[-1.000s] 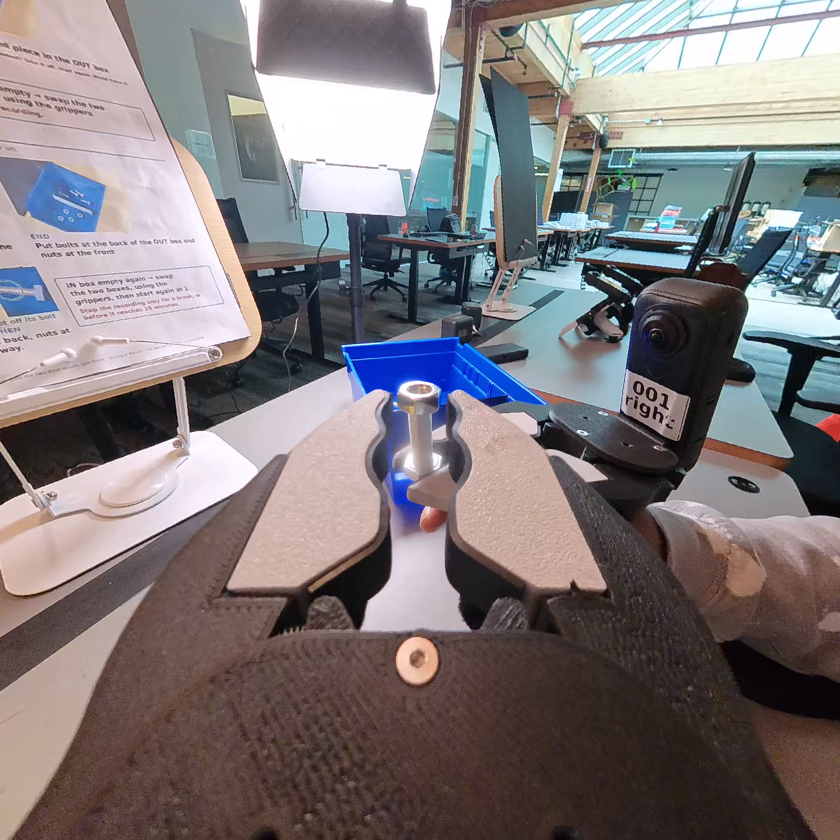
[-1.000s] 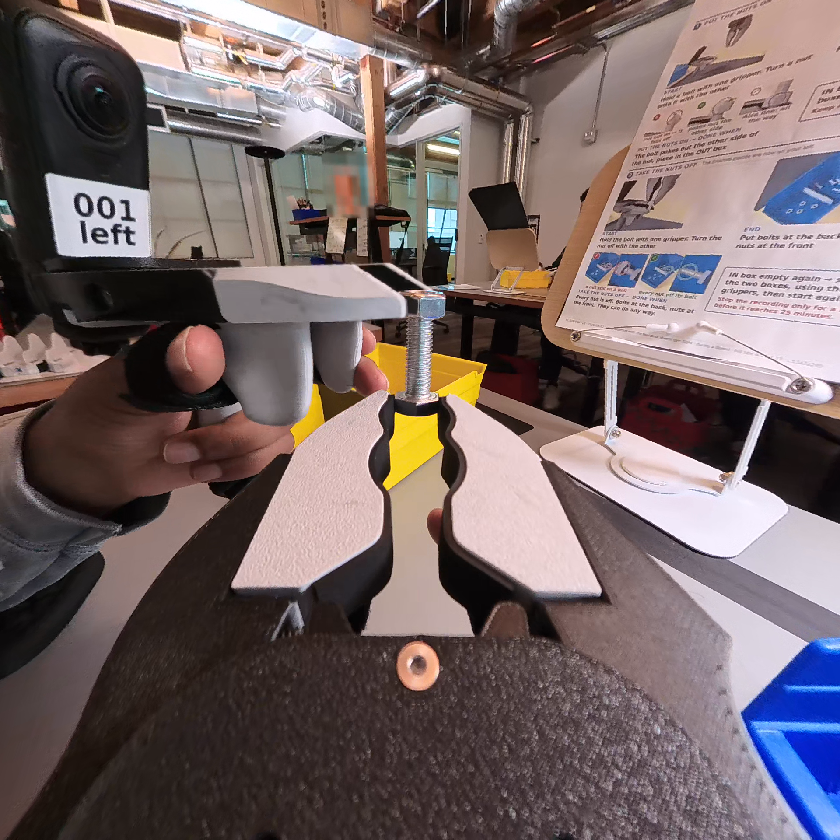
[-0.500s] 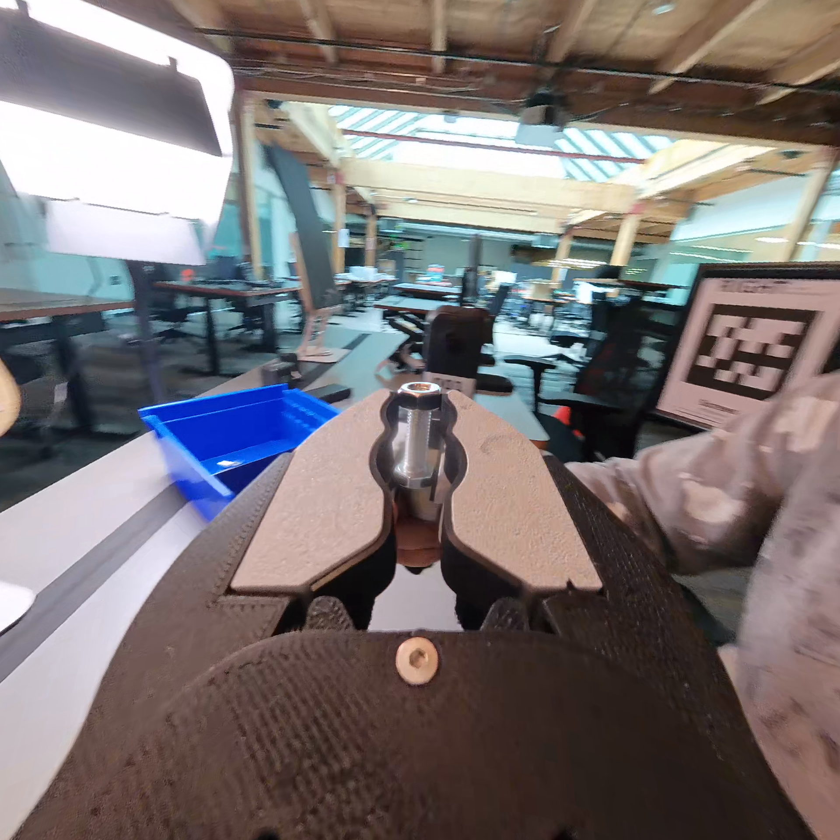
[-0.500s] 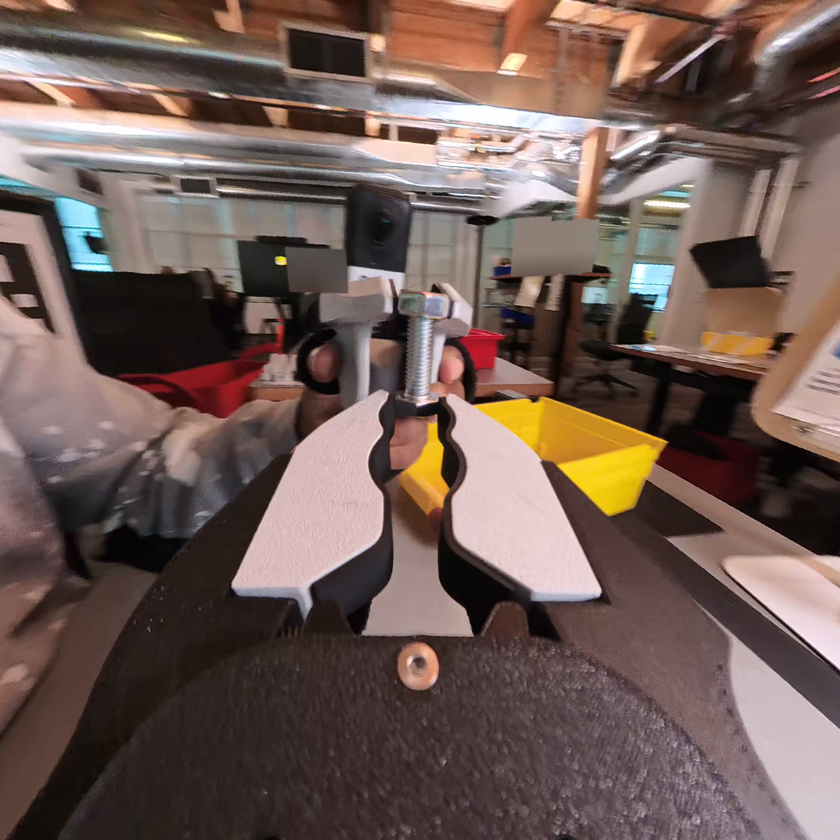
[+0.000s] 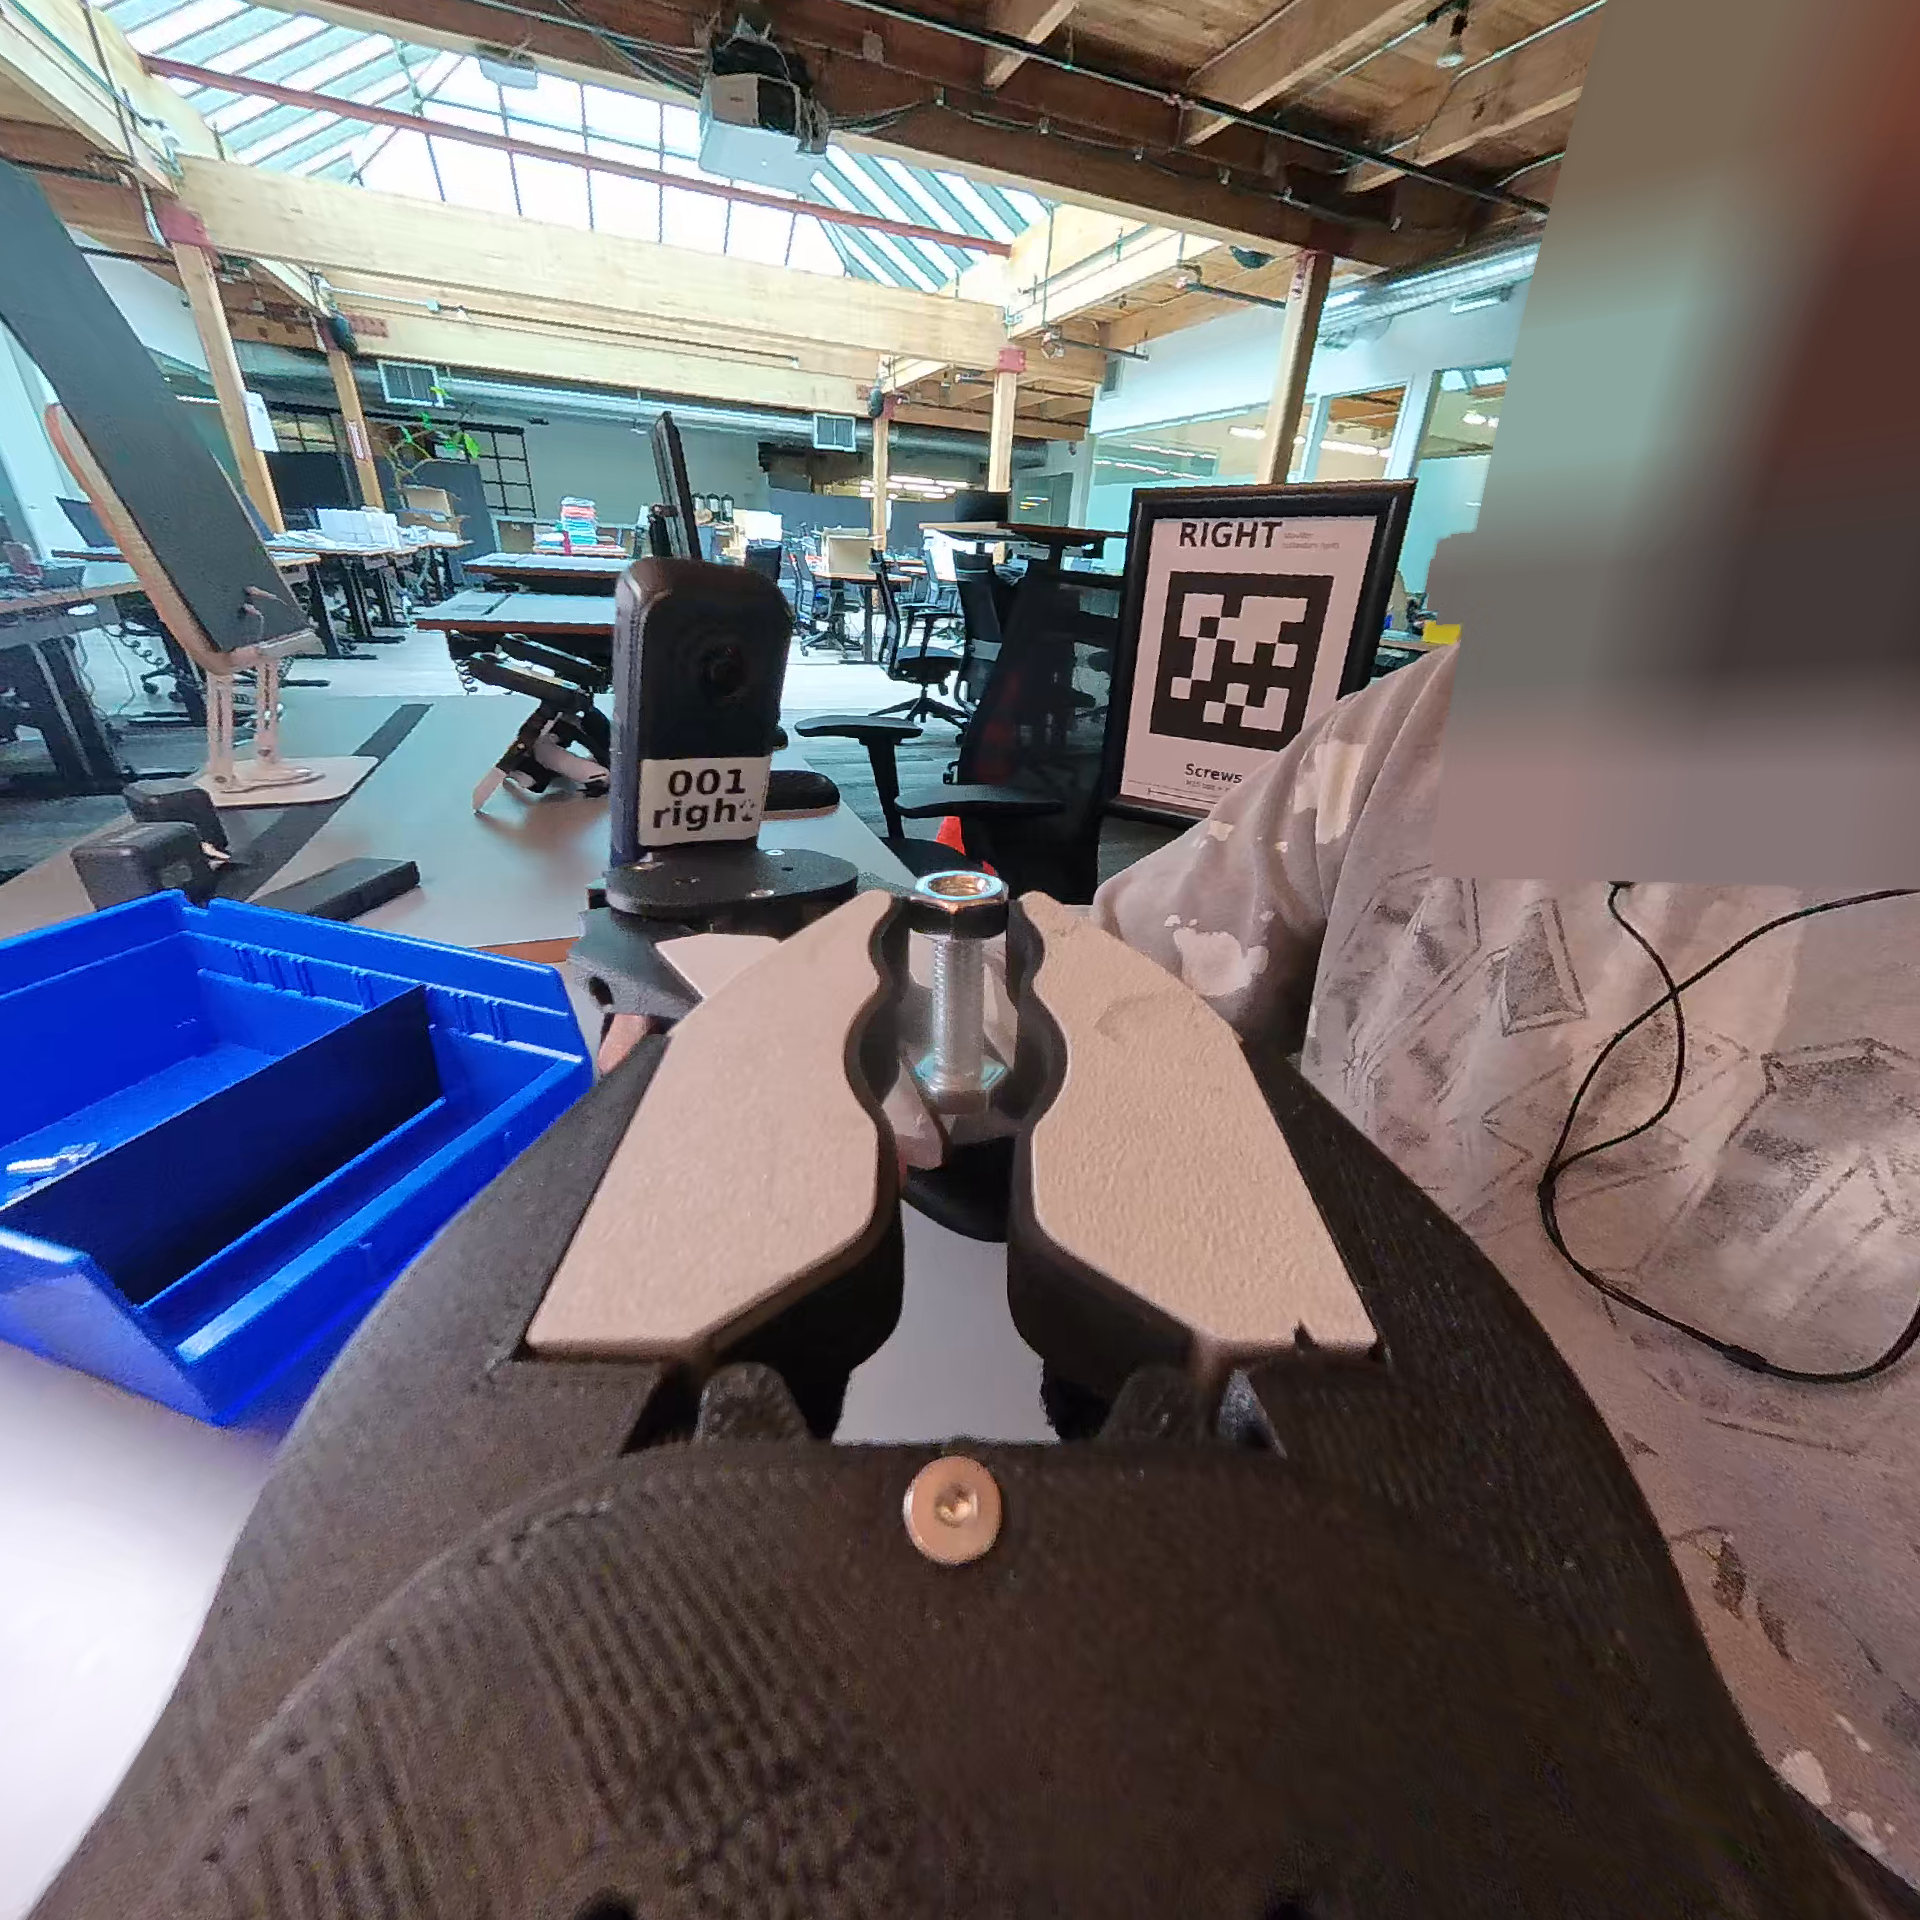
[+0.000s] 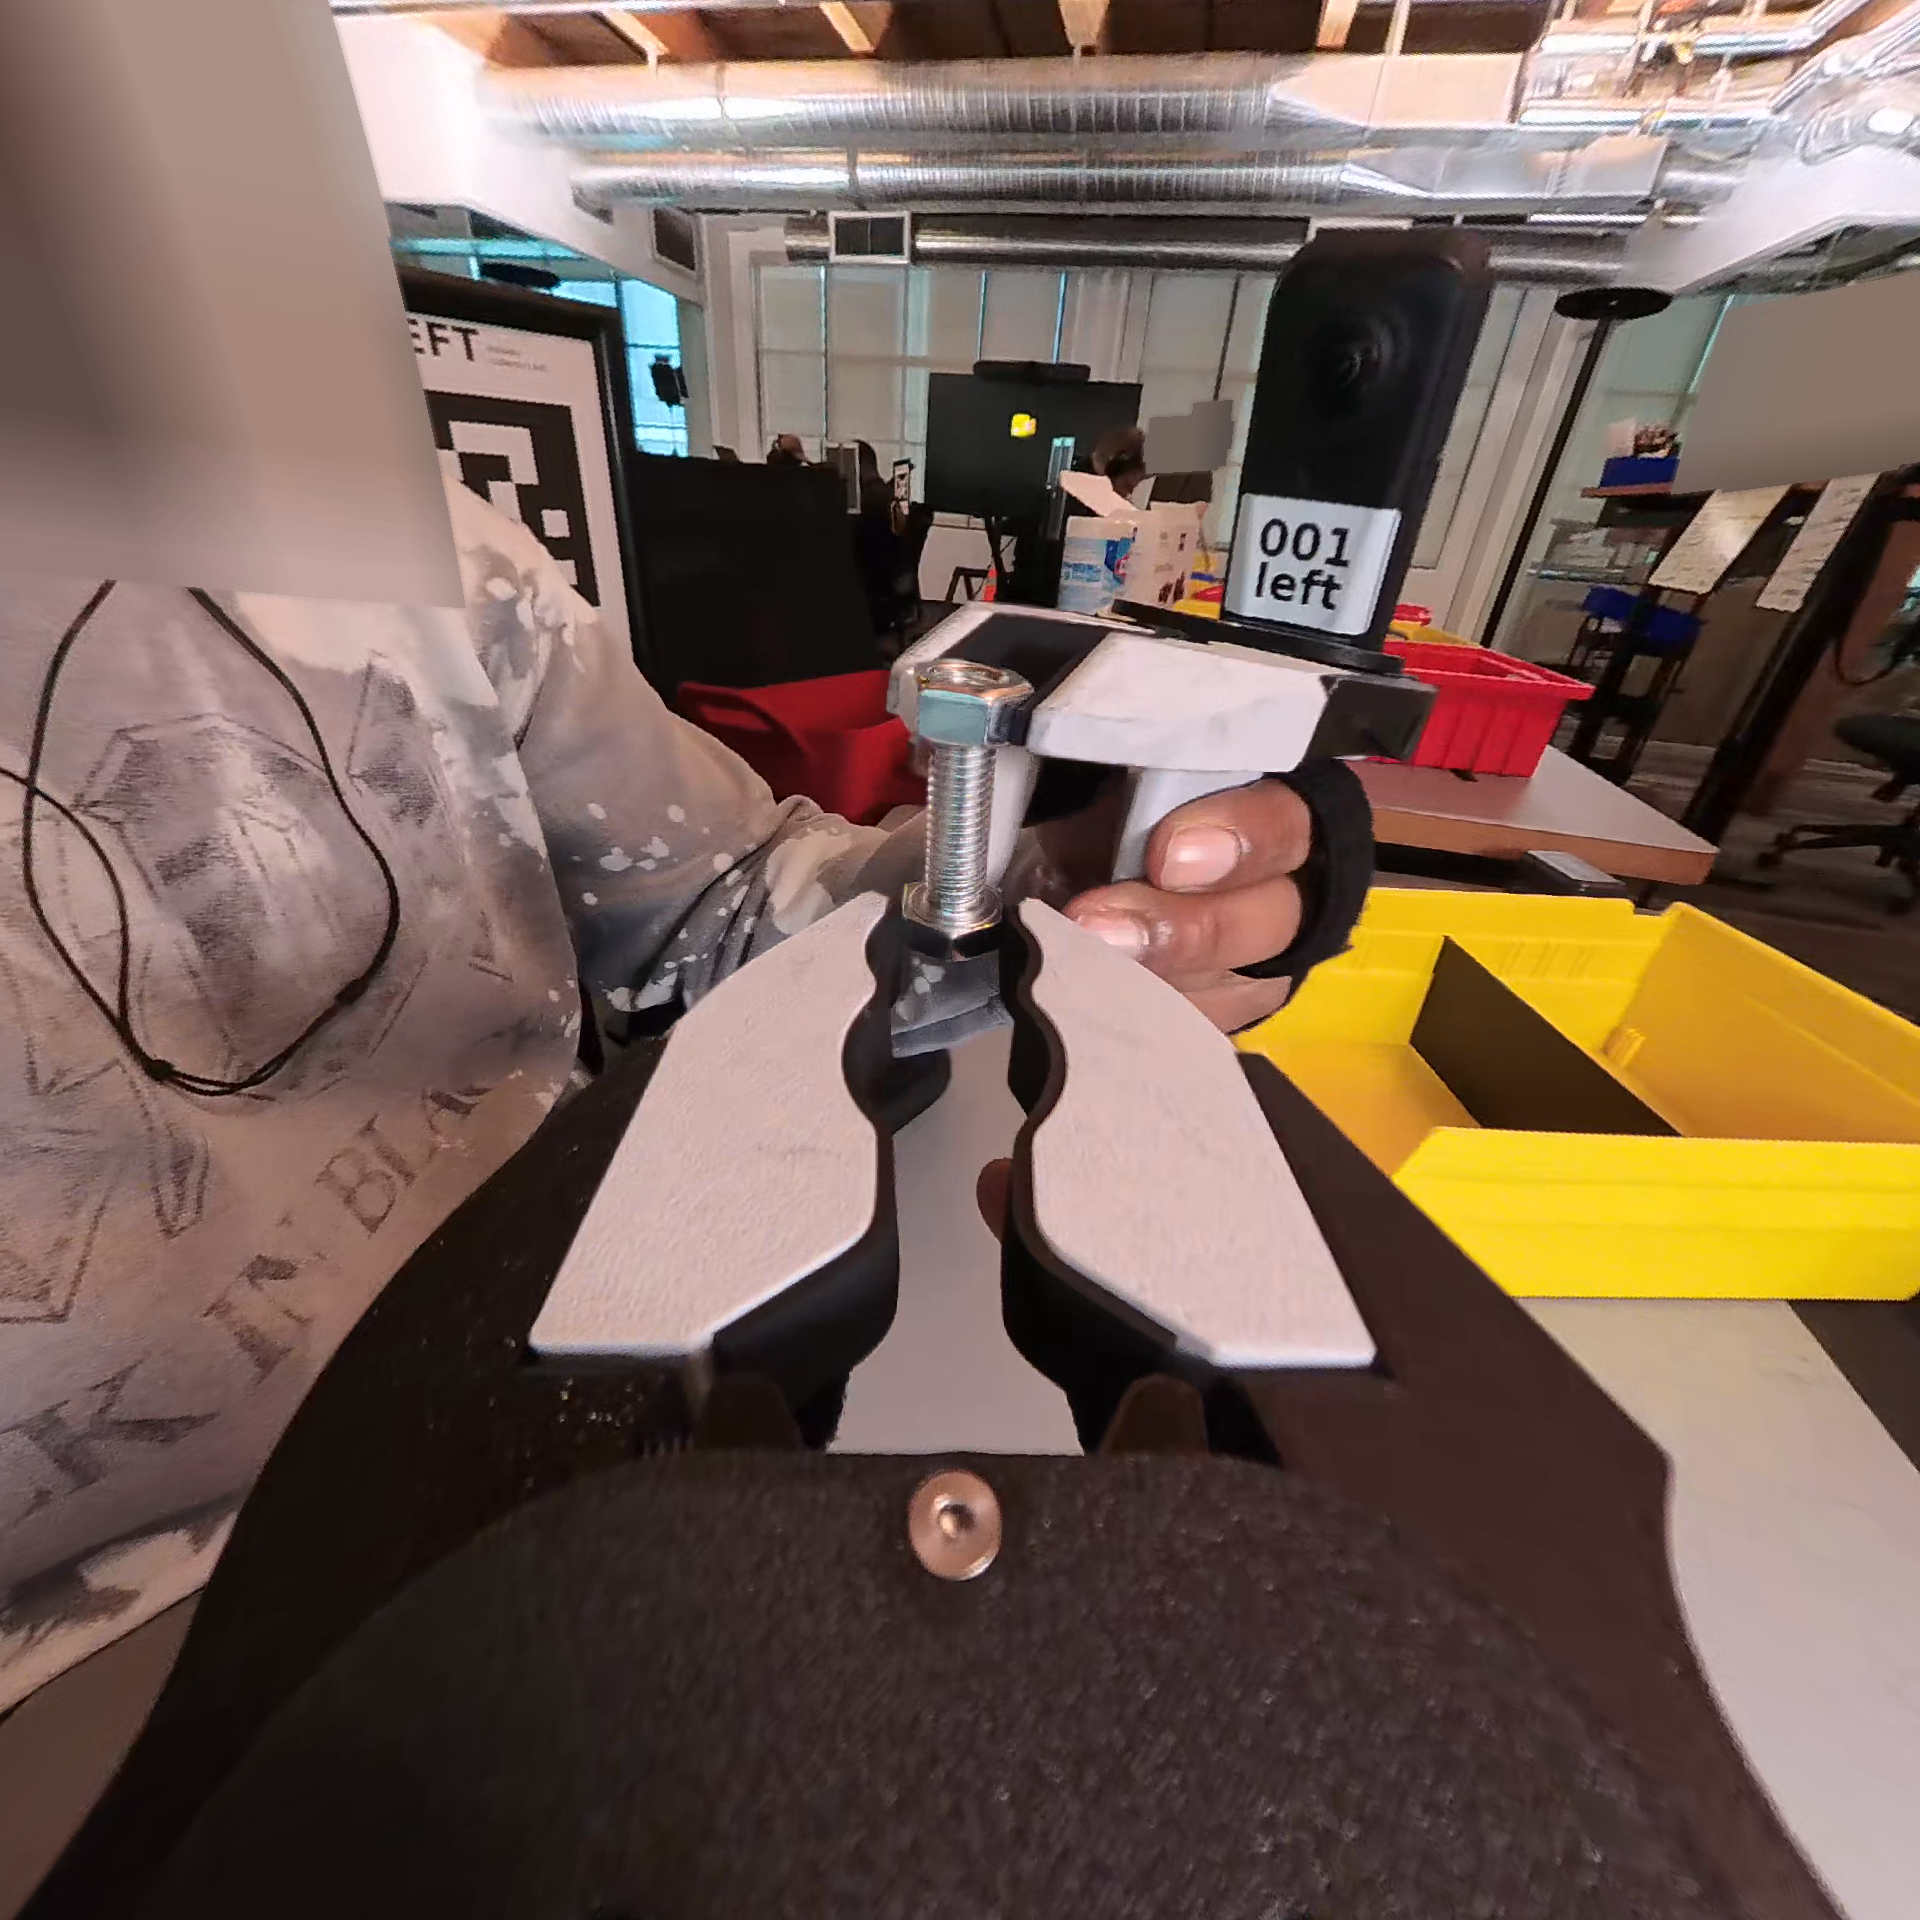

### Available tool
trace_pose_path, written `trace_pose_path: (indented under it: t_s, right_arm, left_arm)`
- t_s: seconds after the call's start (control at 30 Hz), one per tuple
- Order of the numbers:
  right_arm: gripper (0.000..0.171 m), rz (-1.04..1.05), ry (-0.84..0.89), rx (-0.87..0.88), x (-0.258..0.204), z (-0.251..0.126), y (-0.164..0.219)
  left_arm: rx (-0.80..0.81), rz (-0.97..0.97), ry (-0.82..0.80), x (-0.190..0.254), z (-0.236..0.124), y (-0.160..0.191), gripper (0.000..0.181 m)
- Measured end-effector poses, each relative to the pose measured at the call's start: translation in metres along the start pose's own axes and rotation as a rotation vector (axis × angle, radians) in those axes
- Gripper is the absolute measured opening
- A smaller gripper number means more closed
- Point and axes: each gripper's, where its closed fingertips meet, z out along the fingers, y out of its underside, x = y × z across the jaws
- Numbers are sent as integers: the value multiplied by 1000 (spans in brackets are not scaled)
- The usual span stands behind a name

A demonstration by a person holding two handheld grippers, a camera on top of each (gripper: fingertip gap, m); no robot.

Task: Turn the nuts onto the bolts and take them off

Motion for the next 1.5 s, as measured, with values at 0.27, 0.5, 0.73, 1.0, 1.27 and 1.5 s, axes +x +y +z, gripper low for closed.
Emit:
trace_pose_path:
  t_s: [0.27,0.5,0.73,1.0,1.27,1.5]
  right_arm:
    - [18,-49,202,-59,31,-8,8]
    - [18,-39,346,-121,53,-15,17]
    - [18,-20,476,-141,71,-23,19]
    - [18,-15,524,-155,78,-25,24]
    - [18,-61,386,-123,58,-14,21]
    - [18,-36,147,-152,22,8,29]
  left_arm:
    - [-26,57,-181,-21,-19,-6,23]
    - [-105,139,-370,-42,-24,1,30]
    - [-132,189,-526,-63,-27,6,28]
    - [-159,200,-593,-72,-28,11,18]
    - [-115,18,-321,-44,-23,11,18]
    - [-205,26,-121,-11,-19,23,18]
